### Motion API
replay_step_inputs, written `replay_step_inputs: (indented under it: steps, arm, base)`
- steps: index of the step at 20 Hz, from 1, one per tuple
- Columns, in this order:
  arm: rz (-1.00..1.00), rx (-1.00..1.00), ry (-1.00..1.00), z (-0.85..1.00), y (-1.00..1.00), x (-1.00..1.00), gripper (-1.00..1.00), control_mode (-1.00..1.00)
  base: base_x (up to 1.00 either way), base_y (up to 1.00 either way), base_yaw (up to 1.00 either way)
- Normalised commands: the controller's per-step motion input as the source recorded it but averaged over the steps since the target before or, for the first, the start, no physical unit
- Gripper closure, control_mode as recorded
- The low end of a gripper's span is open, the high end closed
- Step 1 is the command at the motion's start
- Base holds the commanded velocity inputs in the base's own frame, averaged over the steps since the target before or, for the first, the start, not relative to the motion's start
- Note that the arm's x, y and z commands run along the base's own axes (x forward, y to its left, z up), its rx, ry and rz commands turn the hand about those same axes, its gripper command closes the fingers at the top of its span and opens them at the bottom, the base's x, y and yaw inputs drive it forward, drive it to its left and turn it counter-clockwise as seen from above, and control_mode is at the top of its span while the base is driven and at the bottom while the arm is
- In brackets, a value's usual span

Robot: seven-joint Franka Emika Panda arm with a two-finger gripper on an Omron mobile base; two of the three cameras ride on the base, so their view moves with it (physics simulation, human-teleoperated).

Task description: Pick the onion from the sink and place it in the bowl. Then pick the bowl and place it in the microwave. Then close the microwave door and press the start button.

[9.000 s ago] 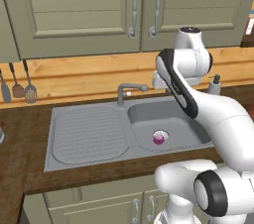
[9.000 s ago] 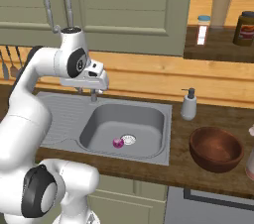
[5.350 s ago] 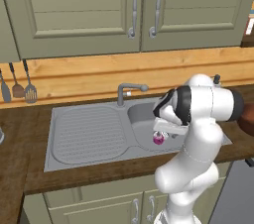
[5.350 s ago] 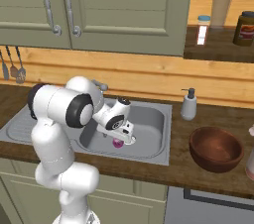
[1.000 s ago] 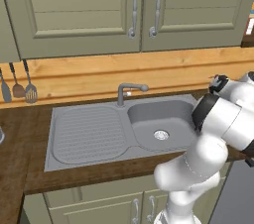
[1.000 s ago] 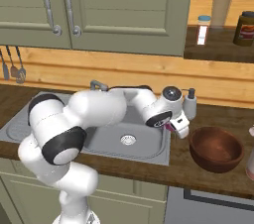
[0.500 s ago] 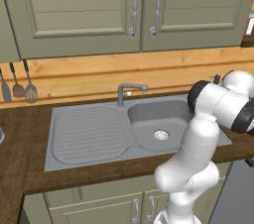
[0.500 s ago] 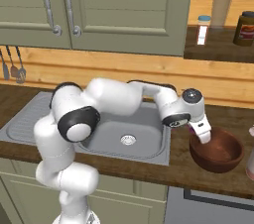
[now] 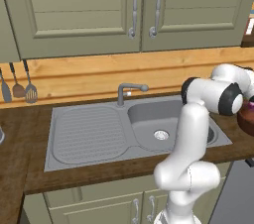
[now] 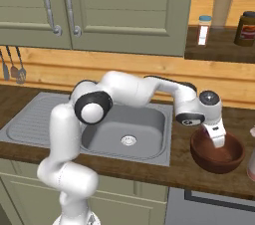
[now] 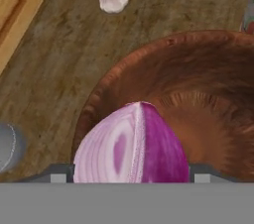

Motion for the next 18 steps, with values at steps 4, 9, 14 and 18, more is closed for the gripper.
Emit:
replay_step_inputs:
  steps: [4, 9, 14, 18]
  arm:
    - [0.00, 0.03, 0.00, -0.37, -0.31, -0.01, 1.00, -1.00]
    - [-0.02, 0.00, 0.03, -0.40, -0.09, 0.00, -1.00, -1.00]
    - [-0.07, 0.00, 0.06, -0.29, 0.16, 0.00, -1.00, -1.00]
    - [-0.01, 0.00, 0.00, 0.00, 0.00, -0.03, -1.00, -1.00]
  base:
    - [0.00, 0.00, 0.00]
    - [0.00, 0.00, 0.00]
    - [0.00, 0.00, 0.00]
    - [0.00, 0.00, 0.00]
